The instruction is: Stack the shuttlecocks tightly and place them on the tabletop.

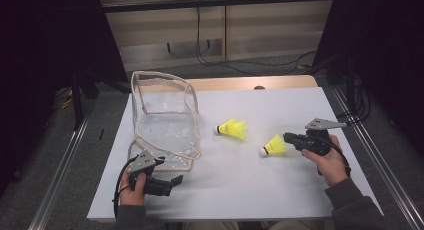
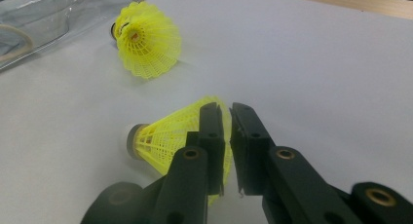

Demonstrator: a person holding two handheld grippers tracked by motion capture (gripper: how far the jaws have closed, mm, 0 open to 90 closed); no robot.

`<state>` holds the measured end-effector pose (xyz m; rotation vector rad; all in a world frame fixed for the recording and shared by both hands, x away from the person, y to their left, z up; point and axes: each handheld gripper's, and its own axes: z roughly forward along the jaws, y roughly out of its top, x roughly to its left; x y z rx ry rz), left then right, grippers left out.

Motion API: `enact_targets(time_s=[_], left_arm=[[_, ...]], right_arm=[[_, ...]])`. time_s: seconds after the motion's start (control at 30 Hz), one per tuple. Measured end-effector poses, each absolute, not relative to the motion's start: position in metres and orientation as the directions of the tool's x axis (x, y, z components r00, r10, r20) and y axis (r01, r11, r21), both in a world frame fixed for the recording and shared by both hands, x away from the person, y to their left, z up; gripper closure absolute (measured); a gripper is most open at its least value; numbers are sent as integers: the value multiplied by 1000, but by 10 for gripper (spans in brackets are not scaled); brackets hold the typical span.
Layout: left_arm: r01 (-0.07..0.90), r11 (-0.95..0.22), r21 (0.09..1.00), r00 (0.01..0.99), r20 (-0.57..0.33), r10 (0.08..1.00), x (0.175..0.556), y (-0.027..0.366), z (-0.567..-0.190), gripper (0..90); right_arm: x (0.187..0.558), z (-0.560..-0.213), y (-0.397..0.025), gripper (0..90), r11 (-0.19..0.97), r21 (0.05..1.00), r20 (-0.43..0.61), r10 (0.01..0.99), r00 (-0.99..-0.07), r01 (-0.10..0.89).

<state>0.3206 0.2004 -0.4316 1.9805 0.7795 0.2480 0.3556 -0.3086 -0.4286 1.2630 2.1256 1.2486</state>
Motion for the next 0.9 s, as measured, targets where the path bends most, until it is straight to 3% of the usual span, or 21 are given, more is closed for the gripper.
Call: enact_targets(time_s=[0.27,0.5,0.9], left_arm=[[421,-339,842,777,-141,613,321,200,-432,38],[420,-342,841,778,-139,613,321,200,-431,38],[419,-342,841,778,-138,613,321,200,-431,39]], right_arm=[[351,-418,-313,755,200,843,108,847,-521,499],[349,-412,-313,590,169,848,138,844,-518,502],[348,-414,-302,397,192,844,153,810,-566,502]])
